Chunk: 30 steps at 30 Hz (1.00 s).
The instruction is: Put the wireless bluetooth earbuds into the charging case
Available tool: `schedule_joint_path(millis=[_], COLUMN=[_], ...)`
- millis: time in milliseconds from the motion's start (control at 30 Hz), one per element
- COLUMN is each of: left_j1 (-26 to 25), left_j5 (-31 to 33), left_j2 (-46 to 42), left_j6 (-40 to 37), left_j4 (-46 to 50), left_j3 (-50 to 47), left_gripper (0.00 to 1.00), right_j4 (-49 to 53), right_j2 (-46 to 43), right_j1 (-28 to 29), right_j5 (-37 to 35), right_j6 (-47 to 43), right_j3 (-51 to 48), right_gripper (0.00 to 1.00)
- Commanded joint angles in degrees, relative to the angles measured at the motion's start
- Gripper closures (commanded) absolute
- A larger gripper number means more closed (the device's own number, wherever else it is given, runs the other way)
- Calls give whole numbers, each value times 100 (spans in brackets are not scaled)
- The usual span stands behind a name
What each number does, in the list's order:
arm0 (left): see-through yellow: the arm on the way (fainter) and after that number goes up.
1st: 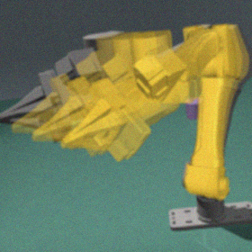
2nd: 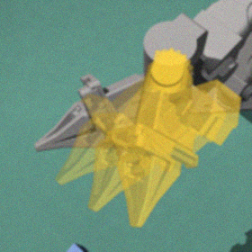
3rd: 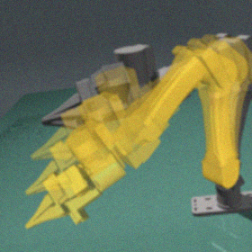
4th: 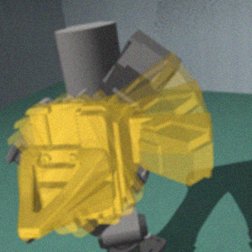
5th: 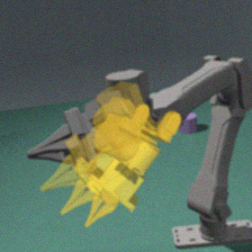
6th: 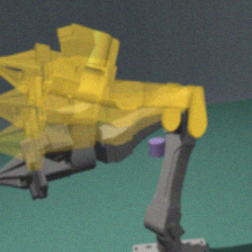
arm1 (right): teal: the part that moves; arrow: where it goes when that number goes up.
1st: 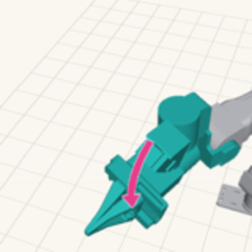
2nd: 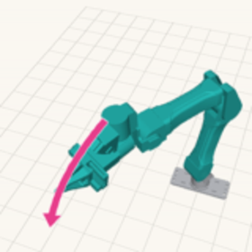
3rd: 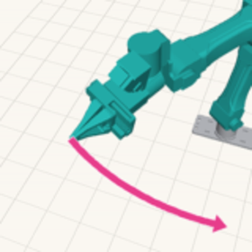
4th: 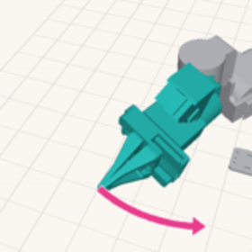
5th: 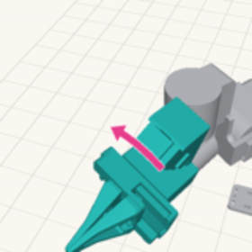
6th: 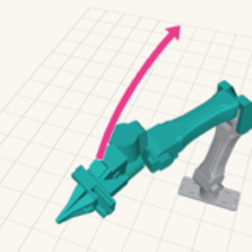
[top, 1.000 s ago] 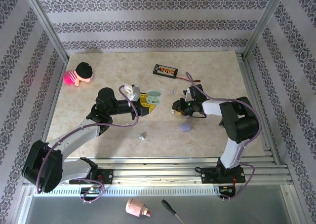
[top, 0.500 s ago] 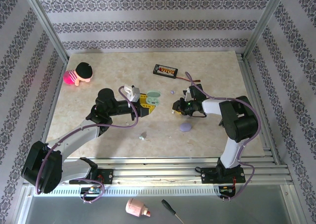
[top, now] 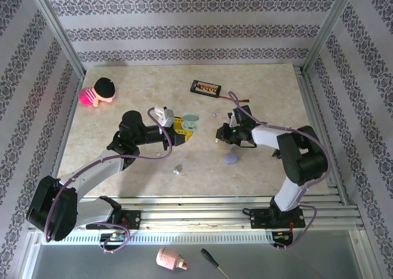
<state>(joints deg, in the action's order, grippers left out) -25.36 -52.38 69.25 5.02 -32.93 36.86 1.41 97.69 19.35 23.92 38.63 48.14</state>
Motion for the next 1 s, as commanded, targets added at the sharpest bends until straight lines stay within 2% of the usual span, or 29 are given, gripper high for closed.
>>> schedule_joint_path(millis=[0, 167, 433, 633, 733, 867, 967], left_j1=[63, 66, 67, 59, 66, 65, 72], left_j5=[12, -127, 6, 47, 94, 47, -16], left_j2=[-28, 190, 347, 406, 483, 700, 833], left_j6=[-38, -57, -93, -87, -86, 63, 246], left_j4=[-161, -179, -239, -343, -459, -790, -1119], left_j3=[-53, 89, 127, 93, 52, 64, 79], left_gripper=[72, 72, 72, 72, 72, 72, 72], right_j4=[636, 1139, 1428, 1505, 1441, 949, 904], right_j2=[-641, -1211, -1446, -1501, -1661, -2070, -2498], right_j1=[132, 469, 743, 789, 783, 881, 1039], right_j5=[-1277, -2968, -3779, -3775, -3537, -2636, -2371], right_j6=[-68, 189, 650, 576, 352, -648, -1337], right_j3=[-92, -247, -346, -257, -224, -166, -75], right_gripper=[87, 88, 90, 90, 91, 90, 91])
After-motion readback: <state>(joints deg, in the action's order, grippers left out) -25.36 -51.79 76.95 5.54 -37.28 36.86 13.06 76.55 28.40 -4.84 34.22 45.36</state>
